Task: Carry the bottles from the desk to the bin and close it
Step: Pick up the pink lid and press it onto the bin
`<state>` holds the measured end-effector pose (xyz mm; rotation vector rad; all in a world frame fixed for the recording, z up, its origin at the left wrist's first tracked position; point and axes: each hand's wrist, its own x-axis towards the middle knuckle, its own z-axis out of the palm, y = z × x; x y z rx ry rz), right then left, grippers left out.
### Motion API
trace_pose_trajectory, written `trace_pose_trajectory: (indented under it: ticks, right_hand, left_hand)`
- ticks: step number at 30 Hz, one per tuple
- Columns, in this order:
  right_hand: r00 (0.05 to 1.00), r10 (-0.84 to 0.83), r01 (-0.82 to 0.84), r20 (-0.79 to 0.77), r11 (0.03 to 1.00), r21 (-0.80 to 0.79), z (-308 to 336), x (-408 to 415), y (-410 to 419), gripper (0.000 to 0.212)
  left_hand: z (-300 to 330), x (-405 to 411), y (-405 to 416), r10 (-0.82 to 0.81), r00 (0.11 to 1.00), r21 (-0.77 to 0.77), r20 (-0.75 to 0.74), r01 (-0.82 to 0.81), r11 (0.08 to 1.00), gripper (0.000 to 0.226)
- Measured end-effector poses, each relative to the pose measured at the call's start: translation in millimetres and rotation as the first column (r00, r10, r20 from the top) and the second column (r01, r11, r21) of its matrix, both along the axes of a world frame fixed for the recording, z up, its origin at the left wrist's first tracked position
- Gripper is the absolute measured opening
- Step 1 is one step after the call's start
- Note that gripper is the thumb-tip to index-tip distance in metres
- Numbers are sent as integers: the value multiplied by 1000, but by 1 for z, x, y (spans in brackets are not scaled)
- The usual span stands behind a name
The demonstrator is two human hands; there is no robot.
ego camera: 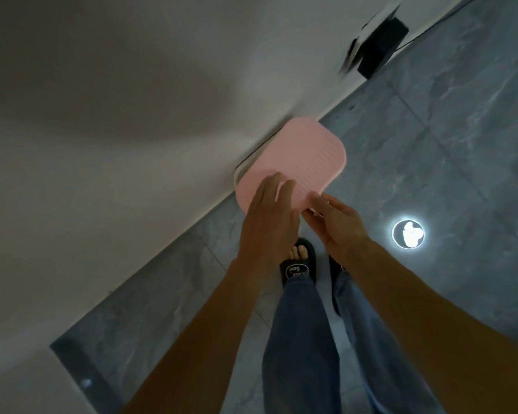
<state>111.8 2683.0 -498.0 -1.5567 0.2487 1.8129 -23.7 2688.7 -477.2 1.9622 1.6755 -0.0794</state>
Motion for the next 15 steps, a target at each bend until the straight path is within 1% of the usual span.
trace_pose_trajectory:
  ticks: [3,6,10,15]
  right_hand:
    - [997,-27,25,-79,999,-30,-25,-2,9,32]
    - [990,-75,68,-120,996,-56,-42,-4,14,35]
    - [991,-78,68,-111,994,-86,-58,-3,13,33]
    - [998,-58,53,-34,989,-139,-66,-1,7,32]
  left_hand:
    - [-33,-3,-4,-46,999,19,-13,46,999,55]
    - [-59,-2,-5,-63,997,23,-34,64,998,58]
    - [-82,2,-5,-60,994,40,-89,64,997,63]
    - [-96,7,-6,-51,994,28,-93,54,998,65]
